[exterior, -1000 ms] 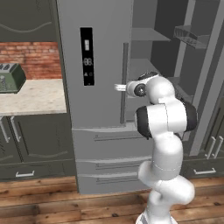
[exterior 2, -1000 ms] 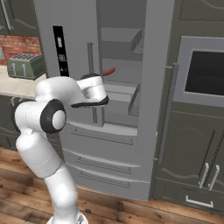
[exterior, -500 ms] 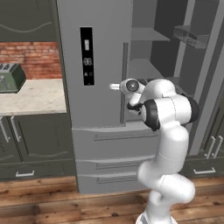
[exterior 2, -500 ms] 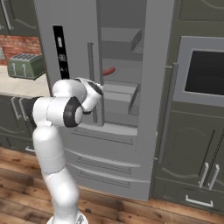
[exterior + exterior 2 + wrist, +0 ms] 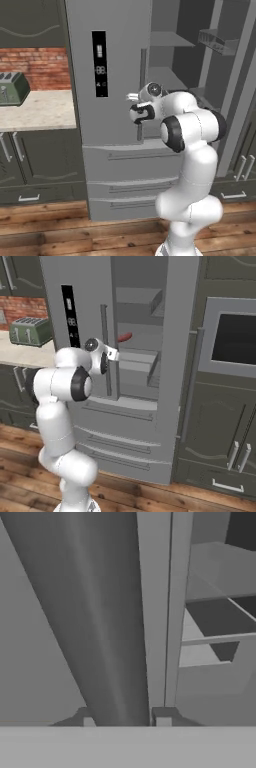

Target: Move the hot dog bun to the plate on the dining table and place the condiment next to that plate. Then navigate to the fridge and take the sausage and place it on the plate as well.

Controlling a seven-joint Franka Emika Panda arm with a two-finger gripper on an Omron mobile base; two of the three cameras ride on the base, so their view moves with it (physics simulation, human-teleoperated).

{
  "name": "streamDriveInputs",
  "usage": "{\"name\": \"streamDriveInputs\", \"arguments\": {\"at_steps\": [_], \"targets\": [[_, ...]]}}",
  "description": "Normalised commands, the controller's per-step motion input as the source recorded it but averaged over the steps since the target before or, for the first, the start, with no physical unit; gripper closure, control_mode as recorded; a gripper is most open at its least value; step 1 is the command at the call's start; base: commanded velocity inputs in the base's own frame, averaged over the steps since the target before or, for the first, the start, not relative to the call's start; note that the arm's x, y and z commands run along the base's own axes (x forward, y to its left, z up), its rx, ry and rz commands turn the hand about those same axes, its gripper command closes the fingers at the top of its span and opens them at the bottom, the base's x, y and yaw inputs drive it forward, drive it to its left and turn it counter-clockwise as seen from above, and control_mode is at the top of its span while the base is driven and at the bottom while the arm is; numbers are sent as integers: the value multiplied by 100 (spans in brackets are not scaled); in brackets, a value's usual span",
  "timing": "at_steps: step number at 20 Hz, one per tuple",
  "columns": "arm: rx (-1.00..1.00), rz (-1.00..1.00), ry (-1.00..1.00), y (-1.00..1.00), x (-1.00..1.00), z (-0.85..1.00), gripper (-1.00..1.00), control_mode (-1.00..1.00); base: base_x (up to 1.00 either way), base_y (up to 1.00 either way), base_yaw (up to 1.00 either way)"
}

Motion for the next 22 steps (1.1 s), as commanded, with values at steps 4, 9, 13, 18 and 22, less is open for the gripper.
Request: {"name": "streamDriveInputs", "arguments": {"at_steps": [4,9,13,18,22], "targets": [[3,-1,3,0,-72,12,100,-100,0,0,0],[5,0,0,0,-100,19,100,-100,0,0,0],[7,0,0,26,-100,17,100,-100,0,0,0],[4,0,1,54,-100,16,100,-100,0,0,0],[1,0,1,16,-100,18,-100,-100,0,0,0]]}}
